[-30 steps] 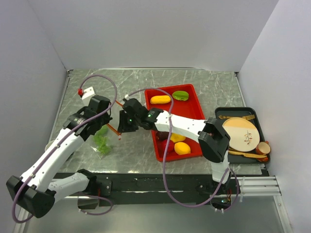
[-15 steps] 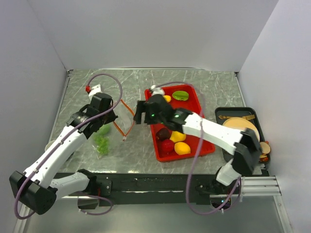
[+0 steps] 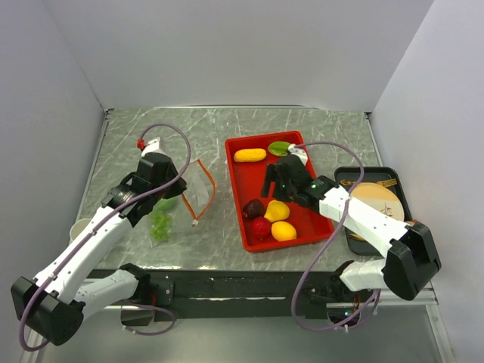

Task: Place the food in the zip-top bag and seal the zipper
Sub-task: Adjust the zipper food storage bag at the center of the board, then pick up the fake fruit from the bin.

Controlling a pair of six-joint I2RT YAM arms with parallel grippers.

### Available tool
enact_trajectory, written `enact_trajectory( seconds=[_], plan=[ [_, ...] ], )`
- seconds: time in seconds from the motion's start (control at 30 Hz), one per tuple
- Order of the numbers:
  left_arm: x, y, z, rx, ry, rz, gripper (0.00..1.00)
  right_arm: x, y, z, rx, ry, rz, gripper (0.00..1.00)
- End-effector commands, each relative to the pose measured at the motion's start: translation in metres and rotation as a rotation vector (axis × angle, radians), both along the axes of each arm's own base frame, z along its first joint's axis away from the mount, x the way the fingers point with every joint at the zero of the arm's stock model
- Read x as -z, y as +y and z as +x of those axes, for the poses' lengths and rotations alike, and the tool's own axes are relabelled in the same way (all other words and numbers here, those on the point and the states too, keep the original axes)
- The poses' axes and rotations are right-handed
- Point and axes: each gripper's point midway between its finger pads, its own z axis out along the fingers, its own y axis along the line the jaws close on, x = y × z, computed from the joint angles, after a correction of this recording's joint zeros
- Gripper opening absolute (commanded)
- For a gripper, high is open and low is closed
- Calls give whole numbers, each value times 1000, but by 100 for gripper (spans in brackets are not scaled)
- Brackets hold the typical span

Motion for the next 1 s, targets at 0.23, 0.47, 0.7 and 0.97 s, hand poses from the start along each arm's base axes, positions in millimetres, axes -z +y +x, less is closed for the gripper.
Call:
enact_trajectory(
  seconds=[0.23,0.47,0.7,0.97],
  plan=[
    [-4,-12,-1,74,-23,-28,1,36,-27,-4,-3,104,-43,91],
    [-7,-14,0,87,-39,-31,1,62,-22,-6,35,172,3,91],
    [-6,-12,-1,78,-35,-26,1,78,-18,-5,49,203,12,90],
    [-1,-11,-1,76,-24,-18,1,78,-17,-4,64,197,35,67]
  ],
)
